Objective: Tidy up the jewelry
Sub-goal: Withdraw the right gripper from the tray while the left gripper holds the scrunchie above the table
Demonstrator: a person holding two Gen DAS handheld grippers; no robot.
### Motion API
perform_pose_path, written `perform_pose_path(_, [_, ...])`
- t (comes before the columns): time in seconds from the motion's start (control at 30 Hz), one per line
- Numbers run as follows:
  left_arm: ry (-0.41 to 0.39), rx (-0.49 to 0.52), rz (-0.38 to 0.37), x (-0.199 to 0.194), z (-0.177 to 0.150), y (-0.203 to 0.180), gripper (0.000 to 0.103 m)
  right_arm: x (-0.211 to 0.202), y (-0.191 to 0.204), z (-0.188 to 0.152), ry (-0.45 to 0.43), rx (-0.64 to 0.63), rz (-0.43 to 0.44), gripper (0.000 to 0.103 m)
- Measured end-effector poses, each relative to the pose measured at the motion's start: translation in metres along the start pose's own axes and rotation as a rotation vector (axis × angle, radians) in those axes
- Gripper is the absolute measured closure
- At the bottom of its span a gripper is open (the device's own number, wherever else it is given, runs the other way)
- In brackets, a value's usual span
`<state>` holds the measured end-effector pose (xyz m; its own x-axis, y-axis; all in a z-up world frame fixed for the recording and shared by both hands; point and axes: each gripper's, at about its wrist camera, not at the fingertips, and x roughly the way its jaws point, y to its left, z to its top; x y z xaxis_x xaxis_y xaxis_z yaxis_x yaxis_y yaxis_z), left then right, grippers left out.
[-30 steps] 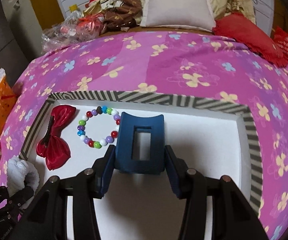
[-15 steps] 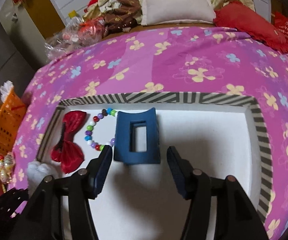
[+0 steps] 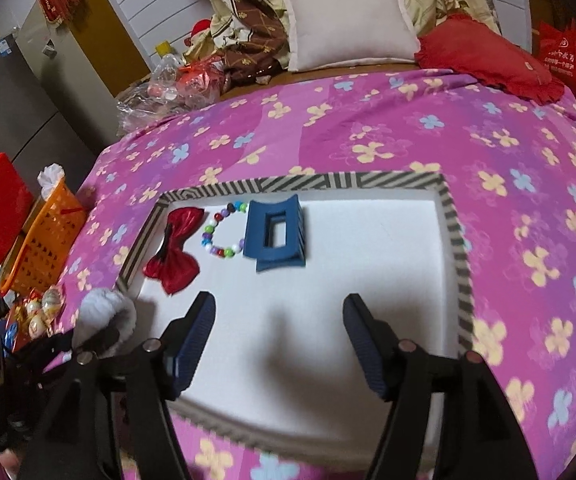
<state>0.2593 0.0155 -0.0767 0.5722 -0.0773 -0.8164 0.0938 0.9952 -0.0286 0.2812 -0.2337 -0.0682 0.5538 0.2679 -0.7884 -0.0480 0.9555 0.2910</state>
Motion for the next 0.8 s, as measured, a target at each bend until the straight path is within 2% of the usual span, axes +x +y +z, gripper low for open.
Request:
perform_pose_path(0.33, [-0.05, -0.001, -0.01, -0.047, -0.025, -0.004, 0.08, -0.058, 0.004, -0.045, -0.027, -0.011, 0.028, 0.03])
perform_pose_path(0.8, [-0.032, 0.013, -0.007, -0.084, -0.08, -0.006, 0.08, -0.108, 0.005, -0.114, -0.026, -0.02, 0.025, 0.03])
